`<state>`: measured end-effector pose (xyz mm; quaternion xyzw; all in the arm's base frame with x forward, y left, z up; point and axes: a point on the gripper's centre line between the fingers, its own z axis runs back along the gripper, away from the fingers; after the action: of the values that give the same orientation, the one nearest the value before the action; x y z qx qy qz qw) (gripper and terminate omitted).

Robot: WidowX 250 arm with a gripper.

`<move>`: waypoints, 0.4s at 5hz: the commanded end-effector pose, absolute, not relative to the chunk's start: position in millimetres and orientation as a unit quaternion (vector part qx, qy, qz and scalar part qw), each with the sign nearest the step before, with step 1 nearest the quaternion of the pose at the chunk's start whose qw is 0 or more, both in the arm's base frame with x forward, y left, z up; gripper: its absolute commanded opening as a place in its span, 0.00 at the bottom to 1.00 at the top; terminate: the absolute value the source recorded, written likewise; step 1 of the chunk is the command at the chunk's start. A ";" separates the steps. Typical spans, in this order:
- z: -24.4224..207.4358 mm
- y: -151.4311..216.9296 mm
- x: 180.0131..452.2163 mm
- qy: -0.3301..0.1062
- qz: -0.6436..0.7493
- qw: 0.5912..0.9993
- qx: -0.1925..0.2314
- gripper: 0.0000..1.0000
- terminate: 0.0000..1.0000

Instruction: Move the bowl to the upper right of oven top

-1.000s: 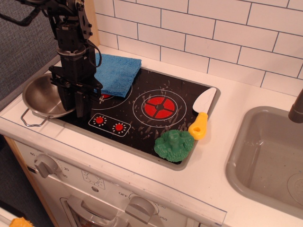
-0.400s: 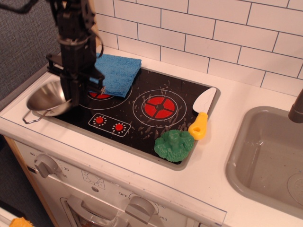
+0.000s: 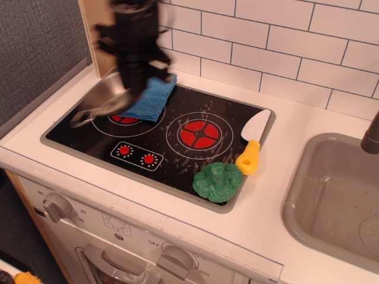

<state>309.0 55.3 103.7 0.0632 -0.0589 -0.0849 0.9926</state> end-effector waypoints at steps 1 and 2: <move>115.2 -0.9 360.9 -0.108 -0.197 0.974 0.041 0.00 0.00; 96.6 2.9 371.4 -0.077 -0.200 0.976 0.043 0.00 0.00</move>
<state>375.1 3.5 73.6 0.0366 -0.0449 -0.2017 0.9777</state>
